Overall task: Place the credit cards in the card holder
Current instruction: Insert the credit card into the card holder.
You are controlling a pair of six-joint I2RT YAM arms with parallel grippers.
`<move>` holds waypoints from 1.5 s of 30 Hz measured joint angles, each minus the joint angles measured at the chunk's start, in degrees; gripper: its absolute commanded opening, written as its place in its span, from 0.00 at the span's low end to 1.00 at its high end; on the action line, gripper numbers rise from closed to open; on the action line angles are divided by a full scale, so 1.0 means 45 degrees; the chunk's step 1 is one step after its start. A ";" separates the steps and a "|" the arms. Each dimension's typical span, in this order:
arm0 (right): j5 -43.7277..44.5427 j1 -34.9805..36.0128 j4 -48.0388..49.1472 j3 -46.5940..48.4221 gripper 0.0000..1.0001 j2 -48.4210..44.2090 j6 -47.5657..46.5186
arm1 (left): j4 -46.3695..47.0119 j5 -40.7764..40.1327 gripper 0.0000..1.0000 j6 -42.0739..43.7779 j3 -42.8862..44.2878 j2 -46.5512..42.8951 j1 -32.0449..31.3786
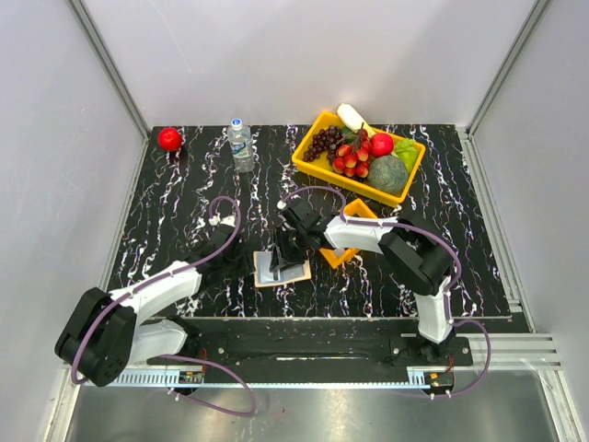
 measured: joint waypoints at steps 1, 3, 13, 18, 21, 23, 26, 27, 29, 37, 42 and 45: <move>0.0019 0.0005 0.0000 0.0000 0.42 0.0000 -0.0034 | 0.0000 0.0000 0.00 0.0000 0.0005 0.0000 0.0000; 0.0199 0.0015 0.0010 0.0000 0.43 0.0000 -0.0083 | 0.0000 0.0000 0.00 0.0000 0.0000 0.0000 0.0000; 0.2293 -0.0160 -0.0505 -0.0563 0.47 -0.2157 -0.0816 | -0.0112 0.0097 0.00 0.0000 0.0005 -0.0578 0.0000; 0.3895 -0.1326 -0.1258 -0.0738 0.47 -0.4444 -0.1472 | -0.0379 0.0151 0.00 0.0010 0.0024 -0.0869 0.0000; 0.4546 -0.2365 -0.1569 -0.0772 0.46 -0.4911 -0.1836 | -0.0520 0.0160 0.00 0.0024 0.0107 -0.0918 0.0000; 0.4731 -0.2973 -0.1773 -0.0894 0.45 -0.4838 -0.2030 | -0.0593 0.0170 0.00 0.0107 0.0228 -0.0918 0.0000; 0.4891 -0.3750 -0.2205 -0.1185 0.44 -0.4430 -0.2351 | -0.0665 0.0189 0.00 0.0209 0.0359 -0.0918 -0.0005; 0.4906 -0.3871 -0.2312 -0.1224 0.45 -0.4245 -0.2433 | -0.0680 0.0194 0.00 0.0243 0.0379 -0.0918 0.0000; 0.5017 -0.3978 -0.2569 -0.1224 0.48 -0.3725 -0.2667 | -0.0695 0.0199 0.00 0.0282 0.0379 -0.0918 0.0000; 0.5581 -0.3939 -0.3045 -0.1195 0.52 -0.2909 -0.3891 | -0.0724 0.0199 0.00 0.0316 0.0379 -0.0913 0.0000; 0.5663 -0.3929 -0.3041 -0.1030 0.51 -0.2613 -0.4362 | -0.0724 0.0199 0.00 0.0335 0.0379 -0.0903 0.0000; 0.5799 -0.3784 -0.3041 -0.0937 0.46 -0.2497 -0.4532 | -0.0714 0.0199 0.00 0.0340 0.0379 -0.0831 0.0000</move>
